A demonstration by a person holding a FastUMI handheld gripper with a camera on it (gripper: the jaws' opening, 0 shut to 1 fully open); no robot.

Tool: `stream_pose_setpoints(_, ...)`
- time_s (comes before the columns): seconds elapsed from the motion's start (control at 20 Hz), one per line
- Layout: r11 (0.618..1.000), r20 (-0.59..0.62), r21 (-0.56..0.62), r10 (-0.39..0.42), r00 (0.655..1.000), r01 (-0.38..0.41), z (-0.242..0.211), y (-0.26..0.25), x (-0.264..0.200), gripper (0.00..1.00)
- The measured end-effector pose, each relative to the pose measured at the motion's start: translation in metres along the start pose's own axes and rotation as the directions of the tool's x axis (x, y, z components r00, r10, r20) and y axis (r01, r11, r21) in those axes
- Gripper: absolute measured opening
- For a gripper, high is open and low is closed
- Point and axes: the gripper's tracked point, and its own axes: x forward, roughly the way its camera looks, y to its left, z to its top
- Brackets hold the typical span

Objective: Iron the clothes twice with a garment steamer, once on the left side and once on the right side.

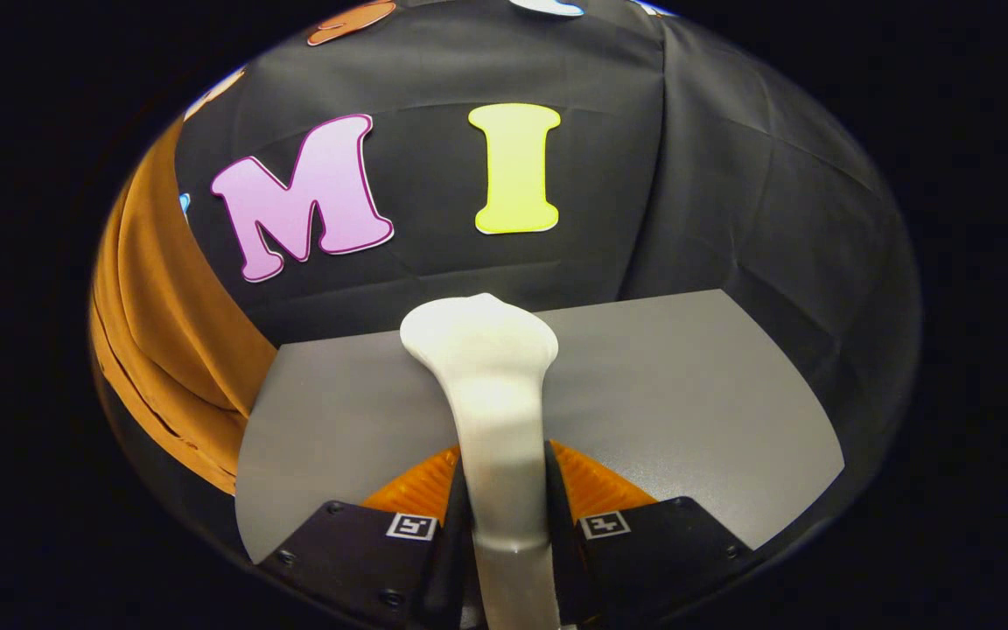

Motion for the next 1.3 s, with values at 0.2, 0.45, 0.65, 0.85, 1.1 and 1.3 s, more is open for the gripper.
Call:
stream_pose_setpoints(0.2, 1.0, 0.075, 0.021, -0.003, 0.997, 0.002, 0.01, -0.006, -0.014, 0.44)
stream_pose_setpoints(0.45, 0.997, 0.18, 0.077, -0.023, 0.983, 0.009, 0.026, -0.009, -0.05, 0.44)
stream_pose_setpoints(0.65, 0.997, 0.265, 0.076, -0.045, 0.963, 0.026, 0.034, -0.002, -0.089, 0.44)
stream_pose_setpoints(0.85, 0.997, 0.327, 0.073, -0.054, 0.943, 0.032, 0.037, 0.017, -0.125, 0.44)
stream_pose_setpoints(1.1, 0.997, 0.405, 0.066, -0.069, 0.912, 0.046, 0.041, 0.059, -0.171, 0.44)
stream_pose_setpoints(1.3, 0.998, 0.471, 0.045, -0.068, 0.879, 0.053, 0.04, 0.105, -0.204, 0.44)
